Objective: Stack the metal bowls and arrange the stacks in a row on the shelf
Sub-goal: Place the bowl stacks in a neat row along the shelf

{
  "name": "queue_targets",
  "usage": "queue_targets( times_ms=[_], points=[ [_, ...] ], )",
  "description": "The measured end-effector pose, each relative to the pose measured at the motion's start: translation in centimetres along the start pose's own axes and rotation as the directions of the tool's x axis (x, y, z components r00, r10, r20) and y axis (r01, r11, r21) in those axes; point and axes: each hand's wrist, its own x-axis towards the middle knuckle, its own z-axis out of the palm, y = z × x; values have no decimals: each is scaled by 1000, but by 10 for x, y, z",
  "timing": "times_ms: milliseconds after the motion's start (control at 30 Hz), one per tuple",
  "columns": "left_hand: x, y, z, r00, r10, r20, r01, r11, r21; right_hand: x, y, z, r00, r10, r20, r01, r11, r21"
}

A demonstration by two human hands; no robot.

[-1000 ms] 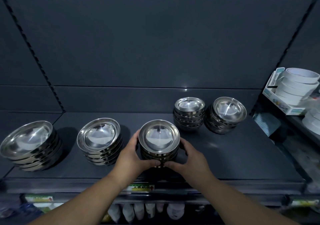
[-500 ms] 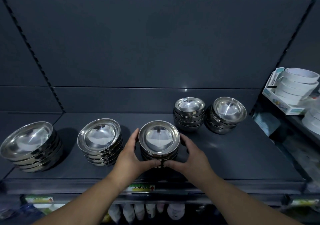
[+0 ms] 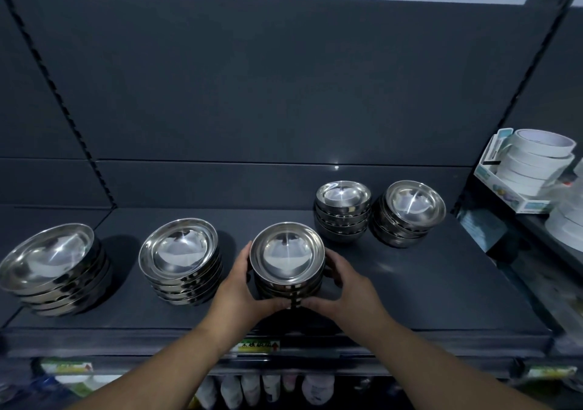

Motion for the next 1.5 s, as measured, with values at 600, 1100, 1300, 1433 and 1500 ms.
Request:
queue_targets(
  times_ms=[600, 1100, 1300, 1433, 1500],
  points=[
    [7, -4, -7, 996, -9, 84, 13, 999, -46, -4, 2, 4, 1000, 26, -4, -26, 1000, 13],
    [1, 5, -5, 1000, -8, -7, 8, 999, -49, 5, -10, -9, 997, -60, -47, 61, 998, 23],
    [1, 3, -4, 1000, -22, -8, 22, 999, -45, 4, -5, -9, 999, -43, -27, 44, 998, 33],
    [3, 5, -6, 1000, -9, -11, 8, 999, -40, 4, -3, -6, 999, -36, -39, 38, 999, 39],
    [3, 5, -7, 1000, -12, -3, 12, 999, -49, 3, -2, -4, 998, -33, -49, 35, 999, 39]
  ],
)
